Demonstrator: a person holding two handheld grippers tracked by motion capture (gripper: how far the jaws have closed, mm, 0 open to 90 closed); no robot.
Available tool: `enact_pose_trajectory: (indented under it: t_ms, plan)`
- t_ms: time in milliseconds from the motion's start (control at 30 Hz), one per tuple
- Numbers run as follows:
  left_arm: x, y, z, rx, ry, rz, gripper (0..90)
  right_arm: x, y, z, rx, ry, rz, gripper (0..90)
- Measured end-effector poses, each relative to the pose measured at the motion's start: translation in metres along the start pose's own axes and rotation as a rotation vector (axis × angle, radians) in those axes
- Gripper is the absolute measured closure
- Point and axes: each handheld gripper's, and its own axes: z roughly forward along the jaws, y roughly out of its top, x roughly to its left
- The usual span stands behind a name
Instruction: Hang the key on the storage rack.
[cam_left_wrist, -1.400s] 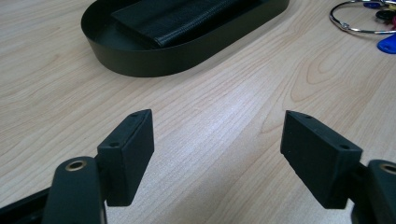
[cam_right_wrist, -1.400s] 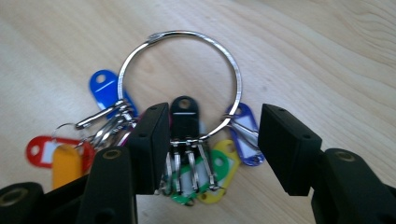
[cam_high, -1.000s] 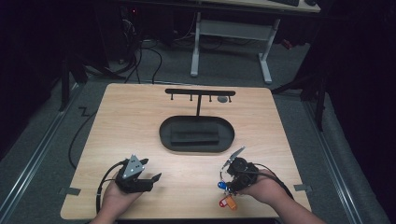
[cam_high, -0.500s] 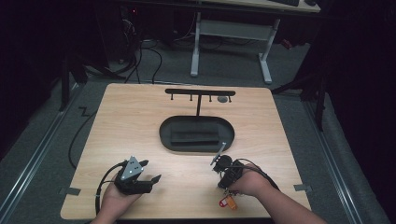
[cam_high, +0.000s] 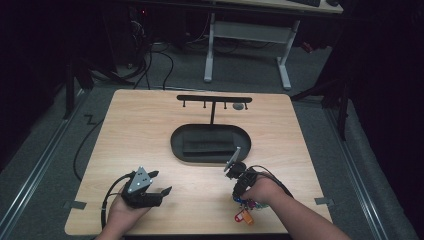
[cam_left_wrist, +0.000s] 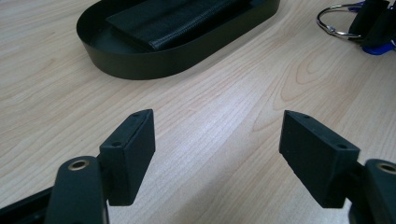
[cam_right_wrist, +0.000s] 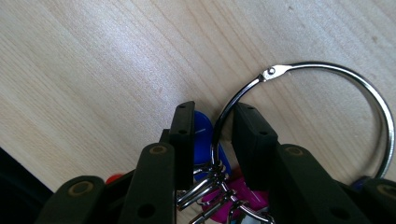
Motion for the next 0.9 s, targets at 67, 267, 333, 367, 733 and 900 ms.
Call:
enact_pose_trajectory:
  t_ms: [67,267,333,367,733,900]
  plan:
    - [0.000,0.000,0.001,0.005,-0.002,-0.001,27.6,-0.002,0.000,0.000,0.001,0.022,0.006,74.1]
    - [-0.001,0.000,0.000,0.001,-0.004,0.003,27.9,0.000,0.002,0.000,-0.001,0.030,-0.012,83.2]
    - [-0.001,0.000,0.000,0.003,-0.003,0.006,27.9,0.001,0.001,0.000,-0.007,0.024,-0.020,83.8]
    - [-0.001,0.000,0.000,0.000,-0.008,0.007,27.9,0.000,0.000,0.000,-0.016,0.024,-0.034,84.7]
    - [-0.005,-0.001,-0.002,-0.007,-0.015,0.020,27.9,0.012,-0.013,-0.030,-0.053,-0.108,-0.192,86.9]
    - [-0.002,0.000,0.000,-0.002,-0.008,0.023,28.0,0.011,-0.023,-0.049,-0.041,-0.169,-0.220,87.1]
